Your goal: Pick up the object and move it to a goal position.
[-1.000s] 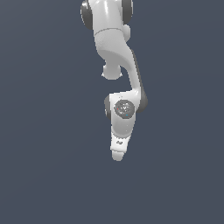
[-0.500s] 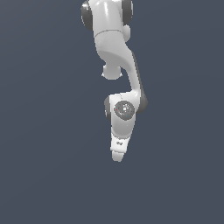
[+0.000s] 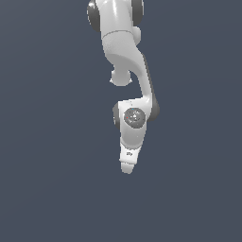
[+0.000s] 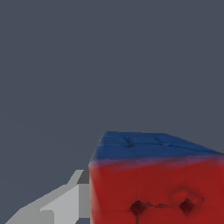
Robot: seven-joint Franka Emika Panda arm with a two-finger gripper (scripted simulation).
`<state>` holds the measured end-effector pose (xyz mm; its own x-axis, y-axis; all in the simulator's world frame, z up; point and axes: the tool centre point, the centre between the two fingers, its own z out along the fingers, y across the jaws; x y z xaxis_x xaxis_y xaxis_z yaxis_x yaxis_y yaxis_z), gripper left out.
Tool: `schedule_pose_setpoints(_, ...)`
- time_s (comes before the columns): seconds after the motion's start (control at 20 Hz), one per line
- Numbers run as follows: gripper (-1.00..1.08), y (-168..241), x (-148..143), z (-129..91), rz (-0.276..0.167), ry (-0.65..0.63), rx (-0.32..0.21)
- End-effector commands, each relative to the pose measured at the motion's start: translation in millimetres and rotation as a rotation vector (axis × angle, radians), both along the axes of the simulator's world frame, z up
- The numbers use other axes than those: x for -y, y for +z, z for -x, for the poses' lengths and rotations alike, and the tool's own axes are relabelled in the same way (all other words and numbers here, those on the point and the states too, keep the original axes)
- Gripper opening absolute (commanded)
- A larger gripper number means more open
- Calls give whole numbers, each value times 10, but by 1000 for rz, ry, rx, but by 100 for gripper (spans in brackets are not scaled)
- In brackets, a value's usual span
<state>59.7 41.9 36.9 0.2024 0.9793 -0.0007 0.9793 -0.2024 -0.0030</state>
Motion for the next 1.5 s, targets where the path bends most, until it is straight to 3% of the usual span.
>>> schedule_pose_setpoints(0.0, -100, 70, -13, 11, 0, 0, 3)
schedule_pose_setpoints(0.55, -100, 704, -133, 243, 2, 1, 2)
schedule_pose_setpoints(1.45, -100, 2610, -514, 915, 4, 3, 2)
